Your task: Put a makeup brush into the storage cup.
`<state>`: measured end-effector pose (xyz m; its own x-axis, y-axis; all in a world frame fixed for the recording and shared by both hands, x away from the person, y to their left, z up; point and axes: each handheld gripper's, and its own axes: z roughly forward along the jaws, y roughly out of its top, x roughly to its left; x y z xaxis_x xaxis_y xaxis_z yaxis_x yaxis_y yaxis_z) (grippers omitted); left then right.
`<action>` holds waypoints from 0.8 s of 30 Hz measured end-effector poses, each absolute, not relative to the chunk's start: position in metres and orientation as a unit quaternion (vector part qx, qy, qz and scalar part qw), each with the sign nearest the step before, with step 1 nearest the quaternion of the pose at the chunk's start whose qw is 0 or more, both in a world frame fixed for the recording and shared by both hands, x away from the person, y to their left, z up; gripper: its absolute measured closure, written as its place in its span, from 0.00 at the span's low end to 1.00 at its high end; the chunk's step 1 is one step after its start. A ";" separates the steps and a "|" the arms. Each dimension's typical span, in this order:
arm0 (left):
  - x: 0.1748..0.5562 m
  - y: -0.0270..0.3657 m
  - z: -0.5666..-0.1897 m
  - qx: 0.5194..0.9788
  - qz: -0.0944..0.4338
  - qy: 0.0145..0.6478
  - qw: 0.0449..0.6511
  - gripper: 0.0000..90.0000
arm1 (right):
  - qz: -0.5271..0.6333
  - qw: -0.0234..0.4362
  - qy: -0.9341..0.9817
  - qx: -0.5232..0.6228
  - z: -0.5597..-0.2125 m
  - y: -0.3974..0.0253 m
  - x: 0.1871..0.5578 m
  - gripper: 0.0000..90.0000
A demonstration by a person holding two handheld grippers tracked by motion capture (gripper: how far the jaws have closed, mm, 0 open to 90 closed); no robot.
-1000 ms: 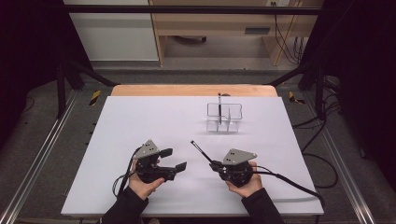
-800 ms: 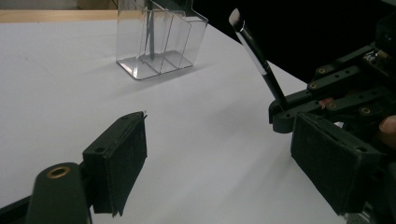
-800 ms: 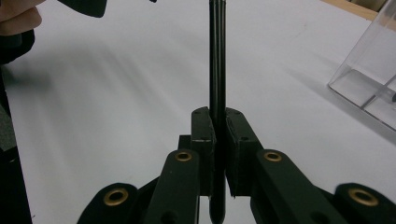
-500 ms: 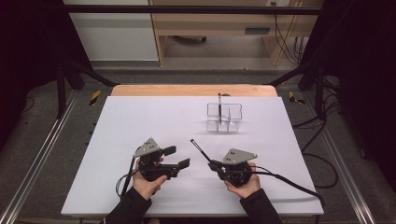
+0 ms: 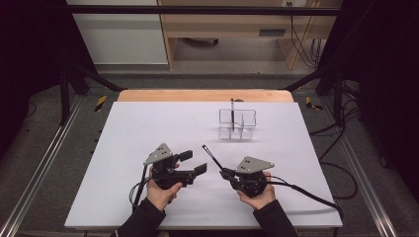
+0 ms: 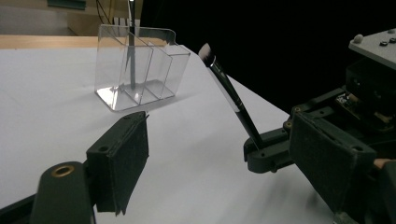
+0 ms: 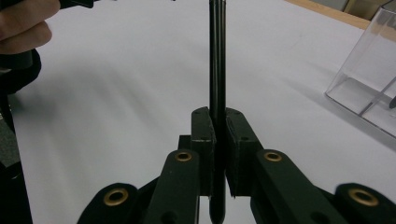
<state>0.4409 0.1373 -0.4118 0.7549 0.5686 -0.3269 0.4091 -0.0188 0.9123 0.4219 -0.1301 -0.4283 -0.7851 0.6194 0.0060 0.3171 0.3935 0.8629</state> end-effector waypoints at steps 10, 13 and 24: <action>0.445 0.130 -0.409 0.696 0.060 0.350 0.624 0.25 | 0.479 0.158 0.814 0.288 -0.425 -0.131 0.421 0.94; 0.446 0.128 -0.407 0.694 0.059 0.349 0.627 0.26 | 0.482 0.158 0.812 0.288 -0.425 -0.131 0.421 0.94; 0.448 0.118 -0.411 0.680 0.049 0.355 0.639 0.35 | 0.488 0.160 0.807 0.290 -0.423 -0.130 0.420 0.94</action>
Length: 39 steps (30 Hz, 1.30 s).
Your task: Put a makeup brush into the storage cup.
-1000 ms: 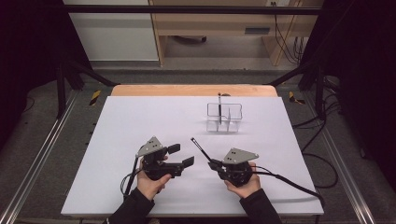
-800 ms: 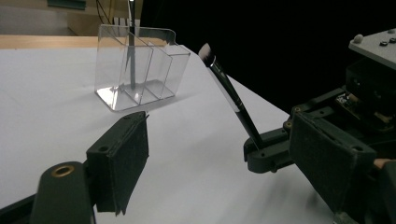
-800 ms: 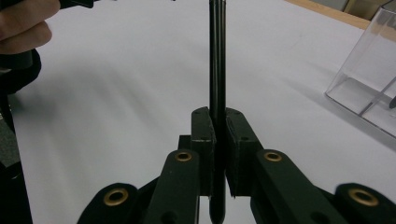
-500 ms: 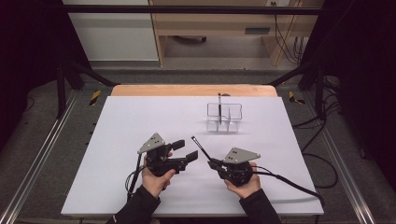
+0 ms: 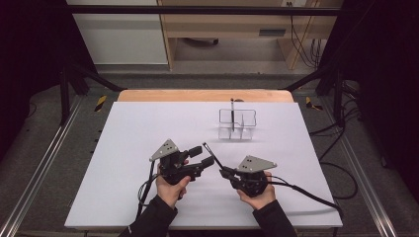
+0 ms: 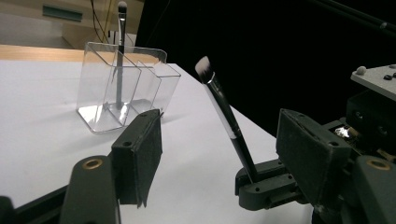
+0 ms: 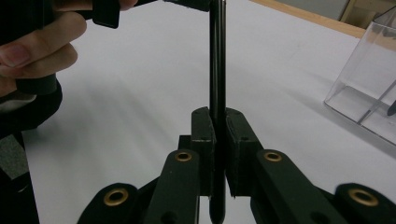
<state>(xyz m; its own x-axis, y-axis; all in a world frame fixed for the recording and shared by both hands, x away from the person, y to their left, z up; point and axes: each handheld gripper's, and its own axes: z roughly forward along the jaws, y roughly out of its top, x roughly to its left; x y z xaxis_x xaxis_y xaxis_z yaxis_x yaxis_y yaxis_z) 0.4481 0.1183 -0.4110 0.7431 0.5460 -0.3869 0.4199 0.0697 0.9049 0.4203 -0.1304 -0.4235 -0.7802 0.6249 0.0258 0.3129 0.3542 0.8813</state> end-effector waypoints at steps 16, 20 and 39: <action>0.449 0.114 -0.415 0.659 0.035 0.368 0.655 0.57 | 0.493 0.156 0.806 0.287 -0.425 -0.125 0.419 0.94; 0.449 0.114 -0.416 0.652 0.034 0.372 0.660 0.64 | 0.494 0.154 0.806 0.286 -0.425 -0.124 0.419 0.94; 0.445 0.116 -0.415 0.637 0.033 0.374 0.673 0.86 | 0.500 0.143 0.804 0.288 -0.428 -0.121 0.420 0.93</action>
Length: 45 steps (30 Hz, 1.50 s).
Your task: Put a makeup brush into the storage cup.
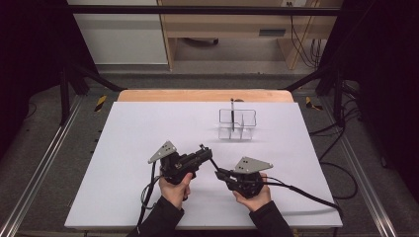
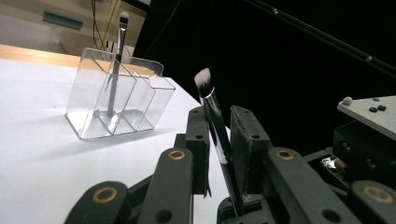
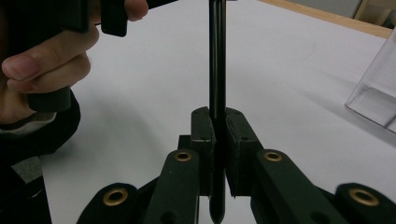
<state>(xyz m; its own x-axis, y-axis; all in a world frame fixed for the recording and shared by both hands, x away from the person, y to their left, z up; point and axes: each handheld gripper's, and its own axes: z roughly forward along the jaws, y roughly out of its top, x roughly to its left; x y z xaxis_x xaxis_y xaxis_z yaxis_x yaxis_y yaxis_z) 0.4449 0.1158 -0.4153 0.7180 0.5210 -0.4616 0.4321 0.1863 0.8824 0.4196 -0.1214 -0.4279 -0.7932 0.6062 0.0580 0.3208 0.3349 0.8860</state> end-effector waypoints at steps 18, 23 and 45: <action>0.441 0.112 -0.412 0.637 0.014 0.353 0.685 0.92 | 0.498 0.137 0.805 0.291 -0.429 -0.121 0.420 0.92; 0.438 0.111 -0.408 0.646 0.031 0.341 0.682 0.92 | 0.497 0.138 0.806 0.290 -0.428 -0.121 0.420 0.84; 0.430 0.095 -0.408 0.692 0.054 0.319 0.645 0.92 | 0.523 0.164 0.781 0.299 -0.418 -0.126 0.416 0.66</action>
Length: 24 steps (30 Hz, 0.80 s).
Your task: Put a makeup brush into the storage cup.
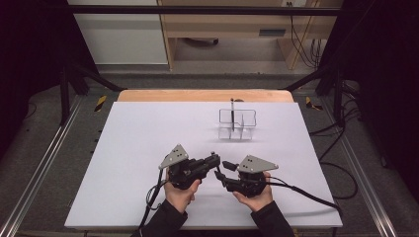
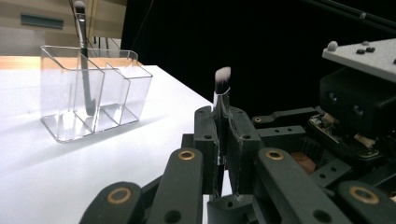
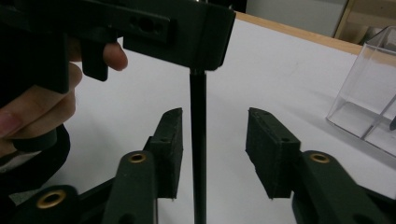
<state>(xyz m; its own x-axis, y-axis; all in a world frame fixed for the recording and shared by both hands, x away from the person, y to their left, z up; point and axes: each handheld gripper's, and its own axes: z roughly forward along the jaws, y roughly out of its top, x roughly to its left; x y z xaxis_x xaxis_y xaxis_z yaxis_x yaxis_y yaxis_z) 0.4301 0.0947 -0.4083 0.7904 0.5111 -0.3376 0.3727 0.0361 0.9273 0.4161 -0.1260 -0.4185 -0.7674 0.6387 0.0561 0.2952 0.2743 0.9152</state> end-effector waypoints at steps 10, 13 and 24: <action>0.427 0.089 -0.410 0.701 0.056 0.311 0.639 0.92 | 0.529 0.148 0.783 0.292 -0.418 -0.126 0.415 0.87; 0.427 0.089 -0.410 0.703 0.058 0.310 0.638 0.92 | 0.531 0.143 0.783 0.290 -0.418 -0.126 0.415 0.91; 0.428 0.090 -0.407 0.706 0.058 0.309 0.635 0.86 | 0.532 0.131 0.784 0.290 -0.417 -0.126 0.415 0.94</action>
<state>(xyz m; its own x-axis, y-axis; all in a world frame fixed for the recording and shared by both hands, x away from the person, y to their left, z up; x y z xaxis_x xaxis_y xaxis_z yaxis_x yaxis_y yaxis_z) 0.4278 0.0901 -0.4070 0.8026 0.5099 -0.3097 0.3619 -0.0035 0.9322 0.4151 -0.1262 -0.4174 -0.7970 0.5952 0.1025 0.3154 0.2654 0.9111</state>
